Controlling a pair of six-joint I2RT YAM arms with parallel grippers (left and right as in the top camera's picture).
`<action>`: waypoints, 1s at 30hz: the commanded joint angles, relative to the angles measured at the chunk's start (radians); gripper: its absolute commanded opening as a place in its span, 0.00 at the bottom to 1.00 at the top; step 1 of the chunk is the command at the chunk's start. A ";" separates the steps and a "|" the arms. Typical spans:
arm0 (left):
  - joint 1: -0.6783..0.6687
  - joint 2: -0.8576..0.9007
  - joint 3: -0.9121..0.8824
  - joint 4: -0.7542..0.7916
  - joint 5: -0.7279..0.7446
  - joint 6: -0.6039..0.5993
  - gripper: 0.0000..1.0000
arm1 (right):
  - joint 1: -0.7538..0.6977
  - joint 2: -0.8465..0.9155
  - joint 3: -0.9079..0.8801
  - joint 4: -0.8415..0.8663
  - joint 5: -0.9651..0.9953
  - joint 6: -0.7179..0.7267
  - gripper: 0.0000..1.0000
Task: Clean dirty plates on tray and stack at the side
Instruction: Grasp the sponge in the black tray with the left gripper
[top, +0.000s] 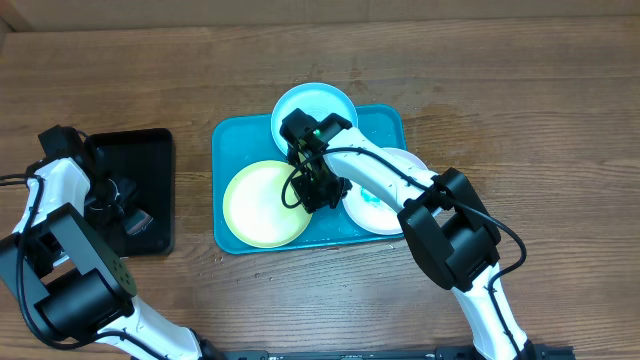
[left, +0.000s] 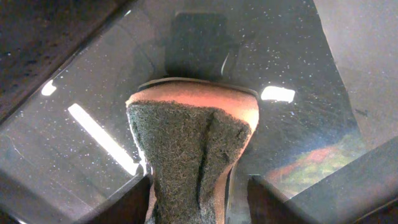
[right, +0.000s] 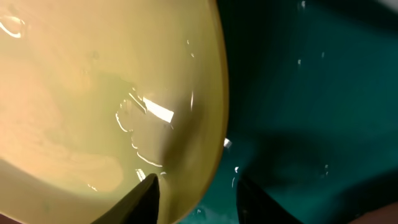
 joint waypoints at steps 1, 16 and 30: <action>-0.001 -0.002 -0.003 0.002 0.002 -0.001 0.24 | 0.004 0.018 0.005 -0.005 0.003 0.090 0.54; -0.002 -0.064 0.296 -0.251 0.210 0.098 0.04 | 0.005 0.019 0.003 0.083 0.004 0.468 0.14; -0.182 -0.089 0.317 -0.370 0.449 0.365 0.04 | -0.003 0.018 0.013 0.111 0.142 -0.050 0.04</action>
